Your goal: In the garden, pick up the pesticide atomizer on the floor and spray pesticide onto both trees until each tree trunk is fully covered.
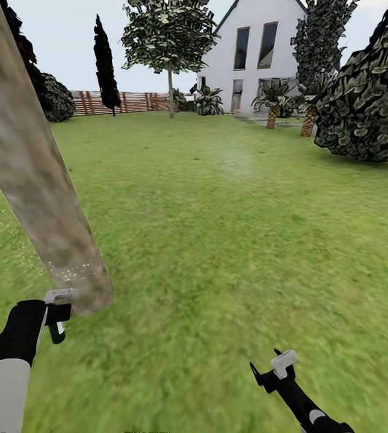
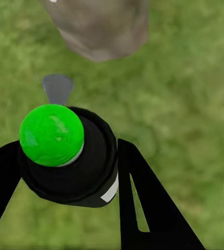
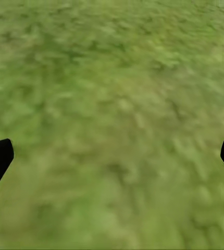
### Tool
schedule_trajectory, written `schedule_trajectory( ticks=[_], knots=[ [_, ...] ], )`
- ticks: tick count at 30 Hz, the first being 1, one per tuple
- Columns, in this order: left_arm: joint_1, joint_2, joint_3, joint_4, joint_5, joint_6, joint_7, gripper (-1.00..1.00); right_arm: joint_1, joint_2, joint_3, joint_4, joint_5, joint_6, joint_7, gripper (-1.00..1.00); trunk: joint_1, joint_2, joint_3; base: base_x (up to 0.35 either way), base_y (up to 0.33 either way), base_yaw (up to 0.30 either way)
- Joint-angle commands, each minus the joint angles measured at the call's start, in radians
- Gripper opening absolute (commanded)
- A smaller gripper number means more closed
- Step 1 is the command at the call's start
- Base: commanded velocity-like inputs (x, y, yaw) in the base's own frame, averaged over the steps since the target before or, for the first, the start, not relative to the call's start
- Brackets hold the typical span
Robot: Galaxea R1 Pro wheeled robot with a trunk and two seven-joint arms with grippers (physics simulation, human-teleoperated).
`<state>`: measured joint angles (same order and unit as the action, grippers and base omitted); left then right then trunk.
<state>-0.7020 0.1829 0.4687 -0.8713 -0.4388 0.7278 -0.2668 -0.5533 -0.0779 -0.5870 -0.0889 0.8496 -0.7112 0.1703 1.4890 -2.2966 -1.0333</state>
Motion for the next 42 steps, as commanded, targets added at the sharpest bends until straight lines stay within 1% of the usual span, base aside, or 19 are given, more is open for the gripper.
schedule_trajectory(
  ticks=[1, 4, 7, 9, 10, 12, 13, 14, 15, 17, 20, 21, 30, 31, 32, 34, 36, 40, 42],
  knots=[
    [-0.006, 0.0, 0.0, -0.013, -0.01, 0.003, -0.013, -1.0, 0.0, 0.0, -0.008, 0.0, 0.0, -0.003, 0.009, 1.0, 0.0, 0.0, -0.001, 0.001, -0.001, 0.272],
    [-0.014, -0.002, -0.007, -0.023, -0.008, 0.011, -0.015, -1.0, 0.0, 0.0, -0.008, -0.001, 0.0, -0.003, 0.007, 1.0, 0.0, 0.0, -0.001, 0.0, 0.0, 0.272],
    [-0.076, 0.001, -0.008, -0.028, -0.008, 0.068, -0.017, -1.0, 0.0, 0.002, -0.009, -0.001, -0.004, -0.002, 0.001, 1.0, 0.0, 0.0, -0.001, 0.0, 0.0, 0.272],
    [-0.12, 0.002, -0.008, -0.028, -0.008, 0.086, -0.018, -1.0, 0.0, 0.003, -0.01, -0.001, -0.005, -0.002, 0.0, 1.0, 0.0, 0.0, -0.002, 0.0, 0.0, 0.272],
    [-0.141, 0.008, -0.009, -0.028, -0.008, 0.09, -0.028, -1.0, 0.0, 0.004, -0.01, -0.001, -0.006, -0.002, 0.0, 1.0, 0.0, 0.0, -0.002, 0.0, 0.0, 0.272],
    [-0.172, 0.029, -0.009, -0.028, -0.009, 0.094, -0.079, -1.0, 0.0, 0.004, -0.01, -0.002, -0.006, -0.002, 0.0, 1.0, 0.0, 0.0, -0.003, 0.0, 0.0, 0.272],
    [-0.188, 0.052, -0.009, -0.028, -0.01, 0.109, -0.108, -1.0, 0.0, 0.004, -0.01, -0.002, -0.007, -0.003, 0.0, 1.0, 0.0, 0.0, -0.003, 0.0, 0.0, 0.272],
    [-0.196, 0.067, -0.009, -0.027, -0.01, 0.126, -0.125, -1.0, 0.0, 0.004, -0.01, -0.002, -0.008, -0.003, 0.0, 1.0, 0.0, 0.0, -0.003, 0.0, 0.0, 0.256],
    [-0.201, 0.079, -0.013, -0.027, -0.011, 0.143, -0.14, -1.0, 0.0, 0.004, -0.01, -0.002, -0.009, -0.003, 0.0, 1.0, 0.0, 0.0, -0.003, 0.0, 0.0, 0.096],
    [-0.203, 0.082, -0.041, -0.02, -0.01, 0.149, -0.181, -1.0, 0.0, 0.004, -0.01, -0.002, -0.008, -0.004, 0.001, 1.0, 0.0, 0.0, -0.003, 0.0, 0.0, 0.03],
    [-0.203, 0.085, -0.122, -0.021, -0.017, 0.151, -0.245, -1.0, 0.0, 0.004, -0.01, -0.002, -0.003, -0.004, 0.003, 1.0, 0.0, 0.0, -0.003, 0.0, 0.0, 0.005],
    [-0.197, 0.085, -0.127, -0.024, -0.016, 0.151, -0.248, -1.0, 0.0, 0.004, -0.01, -0.002, -0.002, -0.004, 0.003, 1.0, 0.0, 0.0, -0.003, 0.0, 0.0, 0.0],
    [-0.203, 0.089, -0.129, -0.027, -0.013, 0.159, -0.256, -1.0, 0.0, 0.003, -0.01, -0.002, -0.001, -0.004, 0.005, 1.0, 0.0, 0.0, -0.003, 0.198, 0.02, 0.0],
    [-0.204, 0.095, -0.129, -0.028, -0.013, 0.174, -0.257, -1.0, 0.0, 0.003, -0.01, -0.002, -0.001, -0.004, 0.005, 1.0, 0.0, 0.0, -0.003, 0.042, 0.008, 0.0],
    [-0.209, 0.115, -0.129, -0.027, -0.011, 0.193, -0.269, -1.0, 0.0, 0.003, -0.01, -0.002, -0.001, -0.004, 0.005, 1.0, 0.0, 0.0, -0.003, 0.017, 0.003, 0.0],
    [-0.231, 0.139, -0.129, -0.026, -0.015, 0.204, -0.315, -1.0, 0.0, 0.003, -0.01, -0.002, -0.001, -0.004, 0.005, 1.0, 0.0, 0.0, -0.003, 0.006, 0.001, 0.0],
    [-0.238, 0.161, -0.13, -0.028, -0.013, 0.207, -0.332, -1.0, 0.0, 0.003, -0.01, -0.002, -0.001, -0.004, 0.005, 1.0, 0.0, 0.0, -0.003, 0.001, 0.0, 0.029],
    [-0.236, 0.16, -0.128, -0.028, -0.008, 0.208, -0.338, -1.0, 0.0, 0.003, -0.01, -0.002, -0.001, -0.004, 0.005, 1.0, 0.0, 0.0, -0.003, 0.0, -0.001, 0.218],
    [-0.237, 0.16, -0.129, -0.029, -0.009, 0.208, -0.396, -1.0, 0.0, 0.003, -0.01, -0.002, 0.0, -0.004, 0.005, 1.0, 0.0, 0.0, -0.003, 0.05, -0.179, 0.269]
  ],
)
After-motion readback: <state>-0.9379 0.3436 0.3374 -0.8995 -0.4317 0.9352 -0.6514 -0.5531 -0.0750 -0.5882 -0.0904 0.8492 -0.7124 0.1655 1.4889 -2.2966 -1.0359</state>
